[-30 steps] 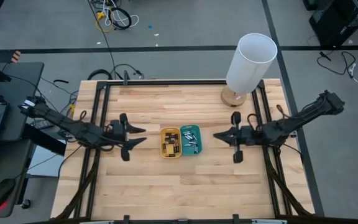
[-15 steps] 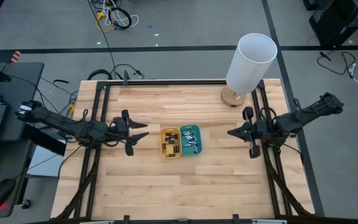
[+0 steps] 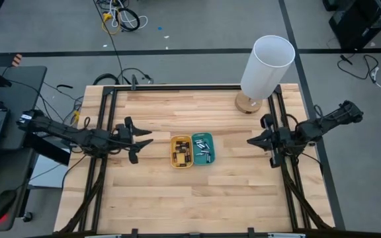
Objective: Sort batteries
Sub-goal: Return to Home Position
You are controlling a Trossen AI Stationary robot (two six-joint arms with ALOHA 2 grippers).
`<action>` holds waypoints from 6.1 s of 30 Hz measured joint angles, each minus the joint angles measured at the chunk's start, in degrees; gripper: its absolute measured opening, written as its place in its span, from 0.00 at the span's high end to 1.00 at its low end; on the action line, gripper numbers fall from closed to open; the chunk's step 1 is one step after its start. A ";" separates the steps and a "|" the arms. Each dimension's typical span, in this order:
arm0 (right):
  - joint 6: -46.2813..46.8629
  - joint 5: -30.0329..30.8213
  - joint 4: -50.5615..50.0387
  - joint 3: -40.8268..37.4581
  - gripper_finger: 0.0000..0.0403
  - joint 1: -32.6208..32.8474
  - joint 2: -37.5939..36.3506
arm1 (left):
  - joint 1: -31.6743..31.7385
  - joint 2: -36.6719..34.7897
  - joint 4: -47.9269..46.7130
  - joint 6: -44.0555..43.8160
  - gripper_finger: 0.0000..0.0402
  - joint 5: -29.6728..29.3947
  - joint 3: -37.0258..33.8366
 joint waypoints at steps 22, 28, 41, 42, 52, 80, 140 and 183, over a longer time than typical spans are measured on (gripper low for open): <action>1.97 -0.29 8.37 -12.57 1.00 -5.10 -8.41 | 12.48 -9.26 0.24 -0.54 0.57 12.32 -8.87; 3.25 -0.30 7.65 -14.43 1.00 -5.95 -10.61 | 14.39 -9.26 -1.60 -3.40 0.57 14.40 -7.81; 6.87 -0.30 -4.72 -14.28 1.00 -5.95 -24.17 | 14.20 -9.71 -11.94 -3.32 0.57 15.55 -3.94; 7.12 -0.30 -5.33 -14.28 1.00 -5.95 -24.89 | 14.20 -10.02 -11.99 -3.25 0.57 15.56 -4.66; 8.00 1.52 -6.77 -16.51 1.00 -5.92 -25.98 | 14.20 -14.00 -6.27 -5.40 0.57 14.43 -11.76; 9.59 4.48 4.66 -25.23 1.00 -5.92 -25.98 | 13.80 -33.24 -19.46 -4.56 0.57 16.50 -10.86; 6.69 -16.32 -1.19 -22.92 1.00 -24.10 -25.96 | 13.85 -33.46 -23.29 -4.79 0.95 10.00 -8.36; 6.66 -22.44 -1.19 -26.63 1.00 -24.10 -25.96 | 13.76 -28.74 -16.84 -4.35 0.97 12.81 -11.78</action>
